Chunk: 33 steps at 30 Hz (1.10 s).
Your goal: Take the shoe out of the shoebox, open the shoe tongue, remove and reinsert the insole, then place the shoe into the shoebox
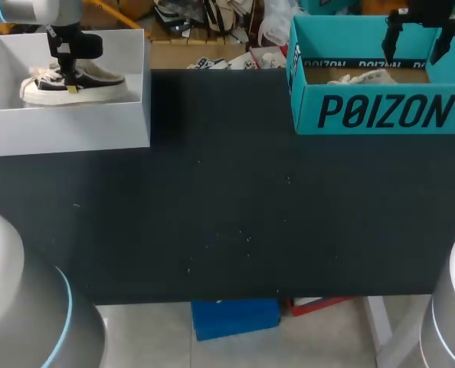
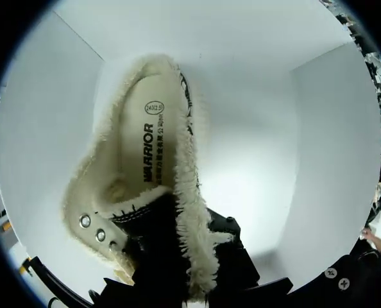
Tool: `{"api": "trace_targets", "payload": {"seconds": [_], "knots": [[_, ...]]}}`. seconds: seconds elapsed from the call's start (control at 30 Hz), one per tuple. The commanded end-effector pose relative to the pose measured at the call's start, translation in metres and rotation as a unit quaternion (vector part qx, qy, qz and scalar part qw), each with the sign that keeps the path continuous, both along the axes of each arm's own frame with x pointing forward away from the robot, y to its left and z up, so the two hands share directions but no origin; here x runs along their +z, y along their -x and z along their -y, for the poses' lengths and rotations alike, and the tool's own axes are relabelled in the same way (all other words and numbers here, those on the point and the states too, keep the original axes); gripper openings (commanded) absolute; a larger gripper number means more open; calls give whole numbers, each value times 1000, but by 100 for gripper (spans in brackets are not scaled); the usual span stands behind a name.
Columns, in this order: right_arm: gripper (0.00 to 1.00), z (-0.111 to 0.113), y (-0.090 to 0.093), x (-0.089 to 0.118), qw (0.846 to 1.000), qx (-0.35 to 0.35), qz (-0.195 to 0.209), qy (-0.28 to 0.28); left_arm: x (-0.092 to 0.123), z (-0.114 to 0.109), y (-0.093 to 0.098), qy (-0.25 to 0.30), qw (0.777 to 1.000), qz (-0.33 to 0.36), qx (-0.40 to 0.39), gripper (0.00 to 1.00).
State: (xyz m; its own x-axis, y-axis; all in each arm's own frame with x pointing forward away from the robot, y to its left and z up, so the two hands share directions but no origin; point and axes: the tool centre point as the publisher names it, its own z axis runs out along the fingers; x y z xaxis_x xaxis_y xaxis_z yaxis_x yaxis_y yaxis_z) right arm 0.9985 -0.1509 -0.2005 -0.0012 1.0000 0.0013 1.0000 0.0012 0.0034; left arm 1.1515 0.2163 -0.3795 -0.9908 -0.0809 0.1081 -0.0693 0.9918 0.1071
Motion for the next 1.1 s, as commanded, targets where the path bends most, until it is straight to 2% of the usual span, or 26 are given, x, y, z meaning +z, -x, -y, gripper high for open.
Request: {"api": "trace_targets", "payload": {"seconds": [0.03, 0.17, 0.4, 0.63, 0.87, 0.97, 1.1], "knots": [[100, 0, 0, 0, 1000, 0, -1, 0, 42, 3, 22, -4, 1000, 28, -9, 0], [100, 0, 0, 0, 1000, 0, -1, 0, 71, 9, 29, -9, 999, 47, -11, 0], [100, 0, 0, 0, 1000, 0, -1, 0, 135, 27, 50, -37, 996, 83, -13, 0], [100, 0, 0, 0, 1000, 0, -1, 0, 198, 65, 81, -50, 991, 127, -17, 0], [100, 0, 0, 0, 1000, 0, -1, 0, 243, 136, 129, -48, 985, 167, -19, 0], [100, 0, 0, 0, 1000, 0, -1, 0, 253, 172, 153, -40, 984, 175, -16, 0], [100, 0, 0, 0, 1000, 0, -1, 0, 254, 217, 186, -34, 983, 181, -20, 0]]}}
